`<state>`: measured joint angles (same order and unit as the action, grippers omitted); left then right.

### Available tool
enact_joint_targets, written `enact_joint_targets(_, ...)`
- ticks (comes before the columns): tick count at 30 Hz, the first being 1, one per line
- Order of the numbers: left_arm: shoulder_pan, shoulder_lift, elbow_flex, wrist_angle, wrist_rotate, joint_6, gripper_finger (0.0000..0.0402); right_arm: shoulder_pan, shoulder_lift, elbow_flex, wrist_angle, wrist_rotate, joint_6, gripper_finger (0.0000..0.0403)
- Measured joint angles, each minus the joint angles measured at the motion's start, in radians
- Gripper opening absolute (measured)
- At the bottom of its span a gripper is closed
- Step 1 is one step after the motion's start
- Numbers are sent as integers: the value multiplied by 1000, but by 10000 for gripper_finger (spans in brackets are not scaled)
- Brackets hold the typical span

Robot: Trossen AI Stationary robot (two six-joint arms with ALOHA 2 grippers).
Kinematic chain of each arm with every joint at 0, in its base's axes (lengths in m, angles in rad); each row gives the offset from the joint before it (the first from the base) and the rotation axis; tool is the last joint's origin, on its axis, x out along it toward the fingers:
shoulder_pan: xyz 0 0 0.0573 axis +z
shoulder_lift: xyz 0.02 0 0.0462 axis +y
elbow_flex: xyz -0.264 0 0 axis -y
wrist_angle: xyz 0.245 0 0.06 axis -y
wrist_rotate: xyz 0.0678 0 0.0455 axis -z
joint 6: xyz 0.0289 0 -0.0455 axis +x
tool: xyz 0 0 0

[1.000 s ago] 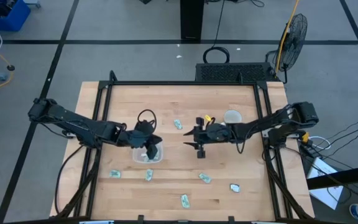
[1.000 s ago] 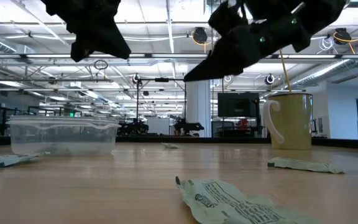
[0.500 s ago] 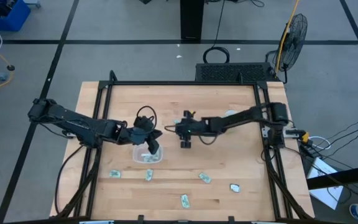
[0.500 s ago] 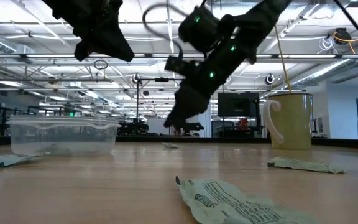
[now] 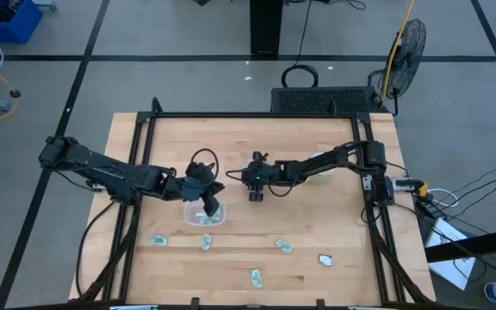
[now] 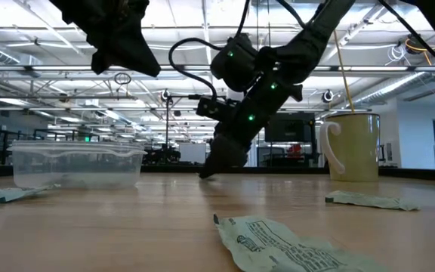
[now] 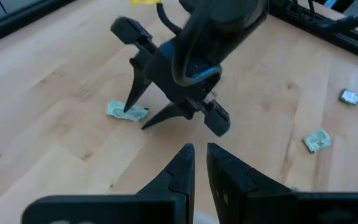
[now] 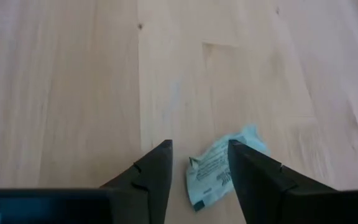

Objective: Pick and place Stevia / Truvia into bins
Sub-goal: Put the stevia packet into the transparent bin

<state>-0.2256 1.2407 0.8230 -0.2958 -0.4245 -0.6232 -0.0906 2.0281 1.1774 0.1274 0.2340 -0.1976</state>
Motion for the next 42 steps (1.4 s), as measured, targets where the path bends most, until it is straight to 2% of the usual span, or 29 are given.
enact_joint_targets(5, 0, 0, 0, -2, 32, 0, 47, -8, 0, 0, -21, -1, 8, 101)
enact_joint_targets(13, 0, 0, 0, -3, 33, 0, 47, -20, 0, 0, -39, 2, 20, 8)
enact_joint_targets(21, 0, 0, 0, -18, 34, -14, 47, 11, -18, -1, -52, 2, -1, 3)
enact_joint_targets(28, -6, 0, 0, -14, 37, -29, 47, 106, -107, -2, -88, -7, -54, 1)
enact_joint_targets(31, -10, -5, 0, -22, 47, -52, 47, 154, -150, -2, -79, -126, -77, 1)
enact_joint_targets(34, -12, -40, -1, -56, 43, -52, 47, 197, -162, -2, 28, -343, -103, 1)
enact_joint_targets(36, -9, -78, -1, -92, 19, -53, 46, 230, -154, -1, 109, -420, -105, 1)
enact_joint_targets(38, -8, -133, -2, -122, -32, -53, 46, 260, -123, 21, 159, -396, -132, 0)
enact_joint_targets(42, -8, -267, -1, -169, -139, -15, 46, 286, -65, 132, 113, -277, -178, 0)
